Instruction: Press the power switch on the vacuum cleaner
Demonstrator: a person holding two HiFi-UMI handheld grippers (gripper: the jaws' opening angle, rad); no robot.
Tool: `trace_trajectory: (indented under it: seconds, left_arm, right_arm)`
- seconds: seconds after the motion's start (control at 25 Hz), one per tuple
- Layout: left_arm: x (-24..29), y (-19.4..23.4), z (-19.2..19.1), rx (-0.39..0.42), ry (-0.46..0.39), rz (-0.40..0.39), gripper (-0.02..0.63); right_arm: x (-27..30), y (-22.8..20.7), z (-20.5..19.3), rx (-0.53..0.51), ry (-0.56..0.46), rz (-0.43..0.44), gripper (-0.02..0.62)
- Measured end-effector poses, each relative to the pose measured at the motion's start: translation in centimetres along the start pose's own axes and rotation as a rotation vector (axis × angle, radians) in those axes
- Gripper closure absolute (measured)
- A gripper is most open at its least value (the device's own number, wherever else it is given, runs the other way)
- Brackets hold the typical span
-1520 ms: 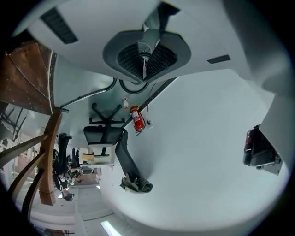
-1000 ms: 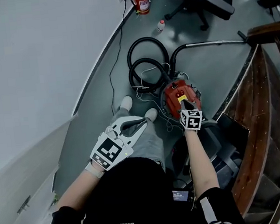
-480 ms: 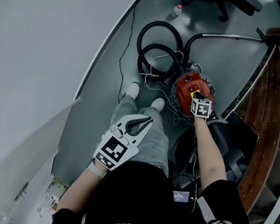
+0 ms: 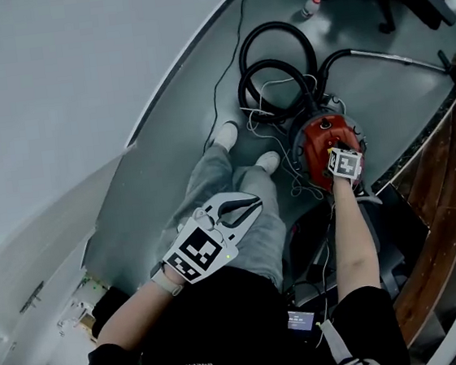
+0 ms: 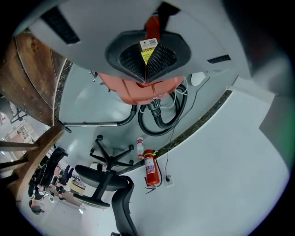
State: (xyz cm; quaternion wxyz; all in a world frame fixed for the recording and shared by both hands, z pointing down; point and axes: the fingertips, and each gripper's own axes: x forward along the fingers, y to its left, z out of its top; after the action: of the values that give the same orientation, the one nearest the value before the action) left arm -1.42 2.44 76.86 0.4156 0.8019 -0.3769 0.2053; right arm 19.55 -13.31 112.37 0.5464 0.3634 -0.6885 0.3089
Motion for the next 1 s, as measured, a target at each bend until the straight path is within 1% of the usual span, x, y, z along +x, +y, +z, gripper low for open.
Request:
trace_trajectory:
  seconds: [0.12, 0.28, 0.4, 0.64, 0.76, 1.0]
  left_arm:
    - [-0.1, 0.0, -0.4, -0.004, 0.003, 0.000, 0.591]
    - [-0.3, 0.6, -0.7, -0.019, 0.003, 0.016, 0.591]
    - [-0.3, 0.6, -0.9, -0.032, -0.003, 0.014, 0.591]
    - [0.0, 0.2, -1.0, -0.043, -0.003, 0.003, 0.591]
    - [0.2, 0.3, -1.1, -0.048, -0.003, 0.005, 0.591]
    - [-0.2, 0.2, -0.4, -0.039, -0.012, 0.009, 0.591]
  right_arm:
    - [0.7, 0.1, 0.2, -0.046, 0.026, -0.018, 0.569]
    - [1.0, 0.1, 0.2, -0.047, 0.024, -0.040, 0.569]
    - [1.2, 0.2, 0.2, -0.050, 0.019, -0.038, 0.569]
    - [1.6, -0.1, 0.3, -0.069, 0.054, -0.035, 0.569]
    - [1.7, 0.0, 0.2, -0.079, 0.055, -0.037, 0.569]
    - [0.9, 0.8, 0.7, -0.114, 0.070, -0.014, 0.569]
